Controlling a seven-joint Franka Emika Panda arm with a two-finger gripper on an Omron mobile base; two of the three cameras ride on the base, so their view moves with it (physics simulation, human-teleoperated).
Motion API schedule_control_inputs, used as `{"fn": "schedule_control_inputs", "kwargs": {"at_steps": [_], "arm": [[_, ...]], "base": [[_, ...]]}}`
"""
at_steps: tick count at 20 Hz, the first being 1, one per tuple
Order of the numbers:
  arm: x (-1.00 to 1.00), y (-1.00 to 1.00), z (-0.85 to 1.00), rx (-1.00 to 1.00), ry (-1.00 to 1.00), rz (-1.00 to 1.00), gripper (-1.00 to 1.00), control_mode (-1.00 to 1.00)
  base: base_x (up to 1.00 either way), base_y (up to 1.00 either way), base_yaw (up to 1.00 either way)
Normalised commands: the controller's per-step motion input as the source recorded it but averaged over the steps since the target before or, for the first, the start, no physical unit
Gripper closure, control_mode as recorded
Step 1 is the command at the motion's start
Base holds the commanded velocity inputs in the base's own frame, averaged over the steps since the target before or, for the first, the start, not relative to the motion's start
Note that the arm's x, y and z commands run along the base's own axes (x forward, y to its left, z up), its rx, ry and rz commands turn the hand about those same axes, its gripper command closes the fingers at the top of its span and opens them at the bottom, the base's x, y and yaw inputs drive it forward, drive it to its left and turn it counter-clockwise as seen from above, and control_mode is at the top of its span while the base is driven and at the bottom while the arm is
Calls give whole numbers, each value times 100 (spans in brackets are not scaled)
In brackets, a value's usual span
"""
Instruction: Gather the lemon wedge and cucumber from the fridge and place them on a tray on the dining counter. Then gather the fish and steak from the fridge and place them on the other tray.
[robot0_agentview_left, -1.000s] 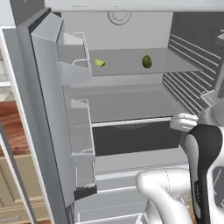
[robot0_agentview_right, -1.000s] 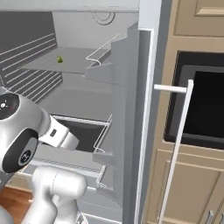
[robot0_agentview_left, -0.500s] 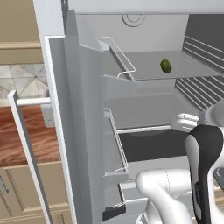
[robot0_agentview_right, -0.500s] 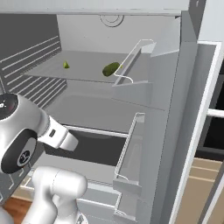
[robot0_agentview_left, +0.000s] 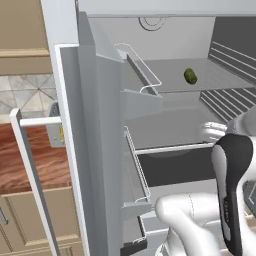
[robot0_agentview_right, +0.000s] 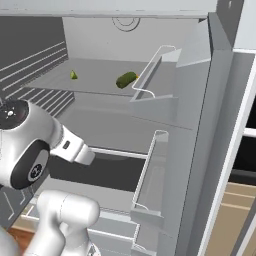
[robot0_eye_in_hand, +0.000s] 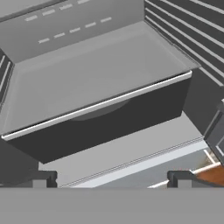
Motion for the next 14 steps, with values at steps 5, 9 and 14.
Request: {"fn": "schedule_control_inputs", "kwargs": {"at_steps": [5,9,14], "arm": [[61,-40,86,0,0,0,-100,-100],[76,-16,55,0,0,0,-100,-100],[86,-6,24,0,4,0,-100,-100]], "base": [[0,0,0],[0,0,0],[0,0,0]]}}
